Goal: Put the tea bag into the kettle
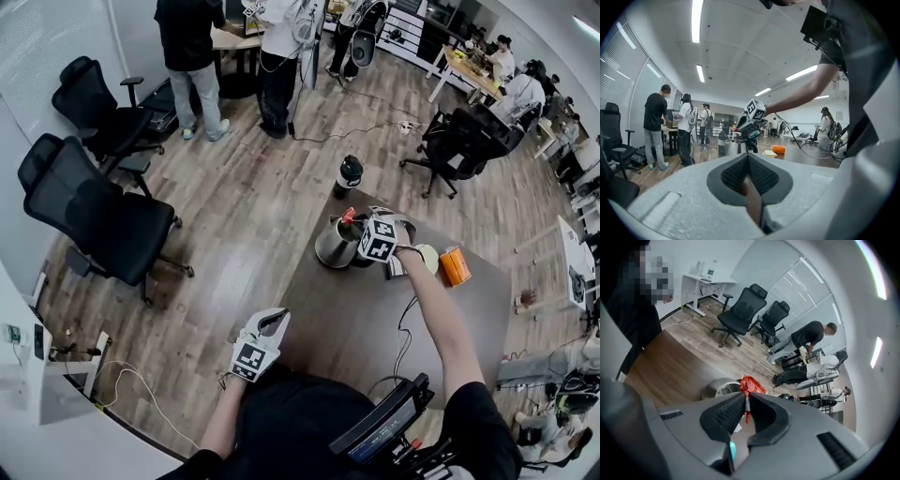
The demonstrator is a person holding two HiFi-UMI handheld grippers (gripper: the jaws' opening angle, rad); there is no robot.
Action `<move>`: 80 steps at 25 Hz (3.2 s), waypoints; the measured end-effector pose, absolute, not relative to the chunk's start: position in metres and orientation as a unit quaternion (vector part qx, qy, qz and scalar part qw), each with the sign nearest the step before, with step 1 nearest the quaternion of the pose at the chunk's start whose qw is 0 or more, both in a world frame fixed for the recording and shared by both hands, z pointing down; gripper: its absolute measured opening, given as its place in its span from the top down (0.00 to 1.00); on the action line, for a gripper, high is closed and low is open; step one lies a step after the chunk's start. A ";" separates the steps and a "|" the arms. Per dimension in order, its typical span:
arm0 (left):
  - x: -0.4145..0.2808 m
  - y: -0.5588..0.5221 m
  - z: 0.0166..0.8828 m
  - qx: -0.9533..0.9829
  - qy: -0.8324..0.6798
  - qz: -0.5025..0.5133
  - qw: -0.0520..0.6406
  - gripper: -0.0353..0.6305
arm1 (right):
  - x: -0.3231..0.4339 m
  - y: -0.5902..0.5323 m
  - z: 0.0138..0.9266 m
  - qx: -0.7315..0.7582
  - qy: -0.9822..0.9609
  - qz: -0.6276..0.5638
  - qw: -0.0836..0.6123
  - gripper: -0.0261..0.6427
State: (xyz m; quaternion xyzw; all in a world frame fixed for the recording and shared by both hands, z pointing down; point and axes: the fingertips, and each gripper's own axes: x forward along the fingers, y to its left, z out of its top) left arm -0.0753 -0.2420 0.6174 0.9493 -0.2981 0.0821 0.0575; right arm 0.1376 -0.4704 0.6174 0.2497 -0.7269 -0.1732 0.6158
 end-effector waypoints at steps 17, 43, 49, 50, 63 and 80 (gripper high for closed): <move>-0.101 -0.244 0.632 0.933 -0.340 0.086 0.079 0.94 | 0.151 -0.471 0.665 0.153 -0.678 -0.164 0.700 0.91; -0.111 -0.253 0.653 0.911 -0.391 0.082 0.105 0.94 | 0.167 -0.480 0.700 0.106 -0.677 -0.106 0.721 0.91; -0.128 -0.254 0.653 0.901 -0.412 0.081 0.111 0.94 | 0.155 -0.488 0.706 0.099 -0.680 -0.105 0.719 0.91; -0.129 -0.252 0.654 0.900 -0.413 0.083 0.113 0.94 | 0.153 -0.487 0.708 0.097 -0.682 -0.105 0.717 0.91; -0.148 -0.252 0.656 0.890 -0.433 0.086 0.115 0.94 | 0.143 -0.489 0.735 0.043 -0.657 -0.119 0.743 0.91; -0.152 -0.249 0.647 0.892 -0.431 0.089 0.103 0.94 | 0.147 -0.484 0.735 0.064 -0.659 -0.119 0.740 0.87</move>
